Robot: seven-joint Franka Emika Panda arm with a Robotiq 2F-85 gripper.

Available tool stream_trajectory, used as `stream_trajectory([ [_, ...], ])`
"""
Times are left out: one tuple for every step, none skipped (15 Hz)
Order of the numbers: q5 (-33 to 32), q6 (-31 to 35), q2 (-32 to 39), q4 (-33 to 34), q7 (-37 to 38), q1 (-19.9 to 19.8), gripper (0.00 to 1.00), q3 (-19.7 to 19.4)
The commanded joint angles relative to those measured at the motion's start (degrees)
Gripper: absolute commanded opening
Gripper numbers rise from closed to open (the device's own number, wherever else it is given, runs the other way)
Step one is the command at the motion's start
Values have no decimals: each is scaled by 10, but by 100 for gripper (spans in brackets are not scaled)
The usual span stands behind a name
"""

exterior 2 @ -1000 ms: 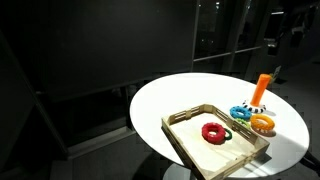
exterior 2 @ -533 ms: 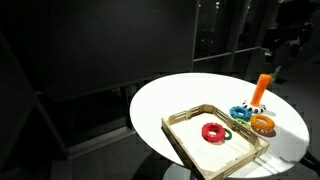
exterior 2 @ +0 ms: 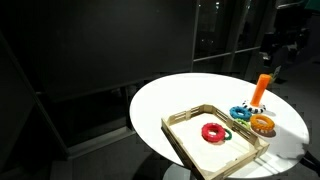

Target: Put the orange ring in the box.

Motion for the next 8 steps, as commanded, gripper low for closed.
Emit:
stream_trajectory([
  [9,9,11,-7,-3,-3,100,-9],
  [11,18,15,-13,-4,-5,100,-12],
  [15,27,20,-19,-4,-6,100,-15],
  [18,39,25,-28,-5,-7,100,-18],
  [21,58,30,-39,-4,-7,100,-21],
  [21,77,36,-48,-1,-8,100,-24],
  [22,98,42,-60,-1,-9,100,-27],
  [23,121,50,-74,-1,-10,100,-30],
])
